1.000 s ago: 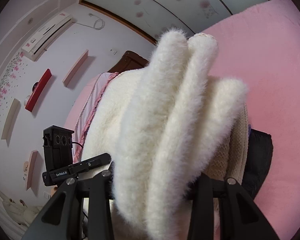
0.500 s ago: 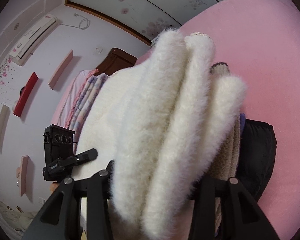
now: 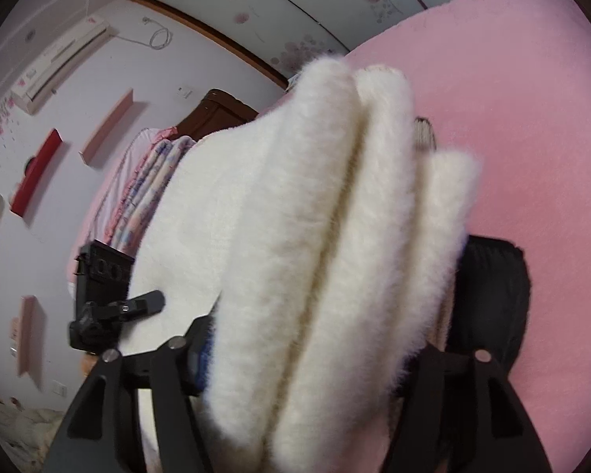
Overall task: Fold large clothes
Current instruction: 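Carry the cardigan bundle with both grippers onto the stack of folded clothes, then release the cardigan on the stack with both grippers and withdraw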
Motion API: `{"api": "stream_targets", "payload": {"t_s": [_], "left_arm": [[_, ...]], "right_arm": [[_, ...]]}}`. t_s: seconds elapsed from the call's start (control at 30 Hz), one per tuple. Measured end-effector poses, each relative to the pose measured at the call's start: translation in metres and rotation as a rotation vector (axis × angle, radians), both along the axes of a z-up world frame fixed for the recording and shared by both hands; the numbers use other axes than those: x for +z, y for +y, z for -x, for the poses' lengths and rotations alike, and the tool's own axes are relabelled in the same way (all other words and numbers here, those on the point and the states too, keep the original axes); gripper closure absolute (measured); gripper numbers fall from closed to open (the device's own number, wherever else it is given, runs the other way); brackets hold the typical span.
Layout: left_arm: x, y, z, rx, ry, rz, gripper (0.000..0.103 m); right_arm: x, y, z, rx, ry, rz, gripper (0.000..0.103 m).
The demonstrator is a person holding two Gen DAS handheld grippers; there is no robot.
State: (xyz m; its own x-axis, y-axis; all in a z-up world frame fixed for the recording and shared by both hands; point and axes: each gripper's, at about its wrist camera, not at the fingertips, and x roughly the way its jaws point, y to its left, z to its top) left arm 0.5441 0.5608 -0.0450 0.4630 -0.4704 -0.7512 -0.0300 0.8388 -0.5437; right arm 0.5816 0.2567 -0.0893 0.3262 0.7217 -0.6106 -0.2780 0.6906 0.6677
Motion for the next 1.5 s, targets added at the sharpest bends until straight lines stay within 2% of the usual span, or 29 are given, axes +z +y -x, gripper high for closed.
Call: {"api": "stream_targets", "payload": {"t_s": [0.03,0.17,0.33,0.43,0.53,0.63,0.73,0.83,1.07,1.13,1.3,1.5], "left_arm": [[0.005,-0.004,0.003,0.008,-0.012,-0.028,0.000],[0.020,-0.013,0.016,0.064,-0.029,-0.093,0.000],[0.044,-0.027,0.040,0.180,-0.094,-0.238,0.000],[0.054,-0.034,0.056,0.239,-0.128,-0.330,0.000],[0.066,-0.047,0.077,0.293,-0.169,-0.444,0.000],[0.081,-0.073,0.107,0.400,-0.220,-0.535,0.000],[0.094,-0.103,0.140,0.457,-0.255,-0.550,0.000],[0.110,-0.146,0.175,0.471,-0.291,-0.517,0.000],[0.138,-0.231,0.227,0.425,-0.322,-0.403,0.000],[0.146,-0.253,0.243,0.404,-0.329,-0.390,0.000],[0.160,-0.307,0.298,0.351,-0.360,-0.398,0.000],[0.154,-0.376,0.384,0.316,-0.397,-0.416,0.000]], "right_arm": [[0.005,0.000,0.001,0.001,-0.007,0.028,0.029],[0.019,-0.002,0.006,0.018,-0.021,0.100,0.028],[0.036,-0.008,0.016,0.020,-0.042,0.137,0.027],[0.047,-0.022,0.030,0.018,-0.106,0.150,0.022],[0.061,-0.031,0.048,0.023,-0.170,0.176,0.022],[0.069,-0.044,0.066,0.033,-0.201,0.176,0.022],[0.074,-0.062,0.085,0.034,-0.211,0.158,0.022],[0.081,-0.082,0.110,0.040,-0.230,0.140,0.022],[0.094,-0.143,0.172,0.040,-0.244,0.084,0.022],[0.102,-0.157,0.189,0.038,-0.253,0.069,0.022],[0.123,-0.197,0.246,-0.005,-0.299,0.105,0.022],[0.137,-0.242,0.334,-0.070,-0.330,0.177,0.022]]}}
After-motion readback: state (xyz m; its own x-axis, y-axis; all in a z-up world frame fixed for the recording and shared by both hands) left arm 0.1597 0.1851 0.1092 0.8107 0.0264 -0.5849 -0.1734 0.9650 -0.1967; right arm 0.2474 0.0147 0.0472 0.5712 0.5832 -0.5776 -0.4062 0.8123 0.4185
